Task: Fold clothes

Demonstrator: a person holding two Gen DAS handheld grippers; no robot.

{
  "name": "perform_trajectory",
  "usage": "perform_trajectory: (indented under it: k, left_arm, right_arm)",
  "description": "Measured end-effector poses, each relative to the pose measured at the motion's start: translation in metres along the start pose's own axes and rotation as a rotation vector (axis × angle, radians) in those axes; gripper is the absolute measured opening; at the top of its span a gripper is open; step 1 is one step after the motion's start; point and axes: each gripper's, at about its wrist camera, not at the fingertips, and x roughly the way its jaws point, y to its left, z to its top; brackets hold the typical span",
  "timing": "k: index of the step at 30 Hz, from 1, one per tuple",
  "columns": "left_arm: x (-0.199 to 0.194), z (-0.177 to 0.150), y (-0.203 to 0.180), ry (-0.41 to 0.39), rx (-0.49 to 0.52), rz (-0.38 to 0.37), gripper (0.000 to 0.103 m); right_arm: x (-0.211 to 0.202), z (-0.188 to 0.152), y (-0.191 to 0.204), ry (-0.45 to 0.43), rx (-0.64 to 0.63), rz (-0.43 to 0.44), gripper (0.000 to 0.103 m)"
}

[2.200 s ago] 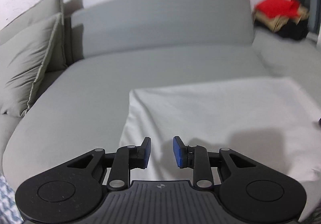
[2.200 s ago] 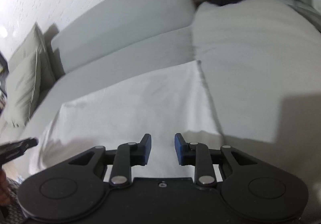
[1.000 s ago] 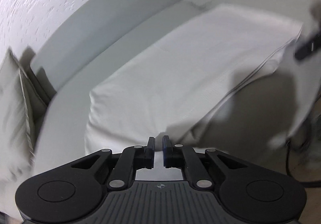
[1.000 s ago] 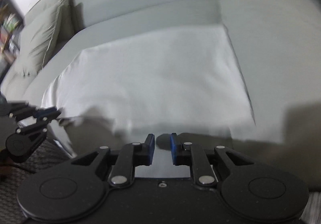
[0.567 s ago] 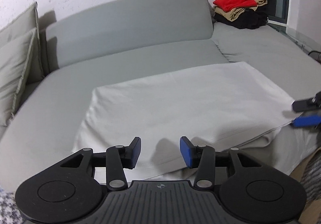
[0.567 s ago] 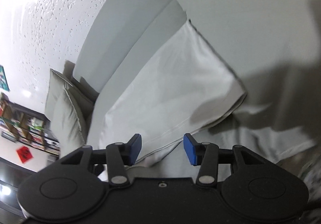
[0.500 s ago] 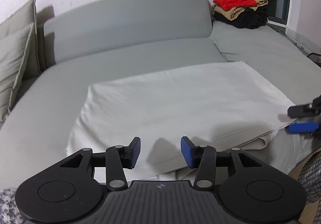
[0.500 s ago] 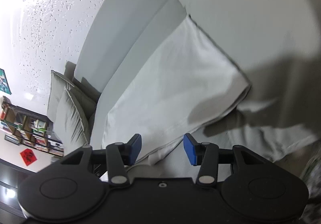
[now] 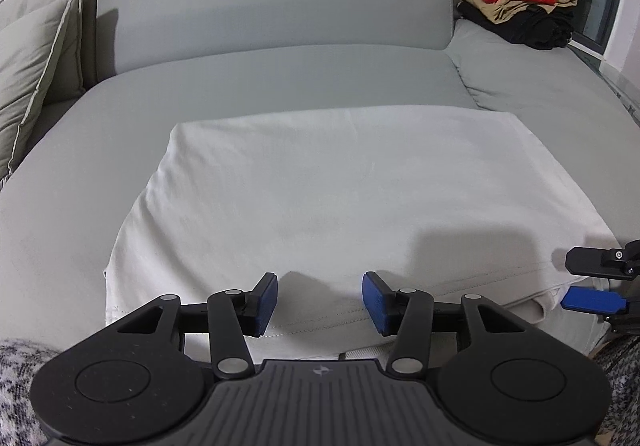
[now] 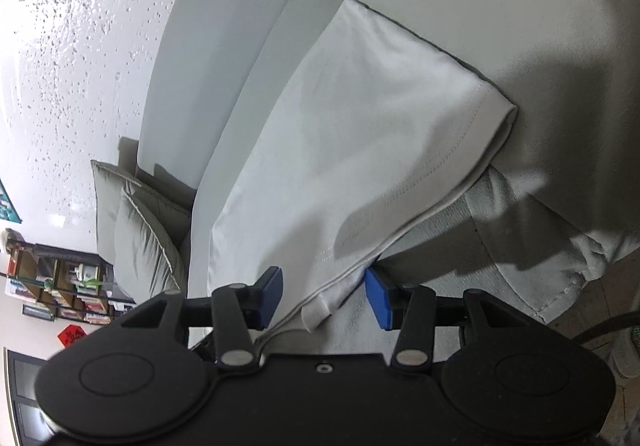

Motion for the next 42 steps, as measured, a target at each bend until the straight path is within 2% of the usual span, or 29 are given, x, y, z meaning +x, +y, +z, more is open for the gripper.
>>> perform_trajectory:
  k: [7,14,20,22,24,28,33,38,41,42]
  left_arm:
    - [-0.001,-0.001,0.003,0.009,-0.015,-0.005,0.049]
    - [-0.001,-0.001,0.016,0.021,-0.081,-0.026,0.051]
    - [-0.002,-0.002,0.012,0.012,-0.061,-0.012,0.052]
    - [-0.003,0.0,0.016,0.013,-0.071,-0.021,0.052]
    - [-0.002,0.005,0.024,0.019,-0.089,-0.044,0.052]
    - [0.0,0.022,0.039,0.012,-0.067,-0.059,0.052]
    - [0.007,0.035,0.061,0.023,-0.025,-0.036,0.052]
    - [0.01,0.022,0.079,0.082,0.03,0.022,0.047]
    - [0.012,0.012,0.086,0.126,0.071,0.069,0.046]
    - [0.012,0.01,0.087,0.133,0.097,0.083,0.046]
  right_arm:
    - [-0.007,-0.002,-0.007,-0.022,0.03,0.007,0.044]
    - [-0.011,-0.009,-0.017,-0.04,0.079,0.025,0.043]
    - [-0.009,-0.001,-0.019,-0.128,0.094,0.02,0.037]
    - [-0.012,-0.001,-0.021,-0.157,0.112,-0.008,0.031]
    - [-0.015,-0.002,-0.024,-0.184,0.138,-0.027,0.028]
    - [-0.007,-0.001,-0.034,-0.234,0.236,0.012,0.029]
    - [0.007,0.008,-0.052,-0.366,0.356,0.08,0.03]
    - [0.008,0.026,-0.067,-0.456,0.379,0.026,0.029]
    - [0.011,0.028,-0.061,-0.47,0.379,-0.024,0.022]
    - [0.011,0.029,-0.057,-0.475,0.363,-0.05,0.01]
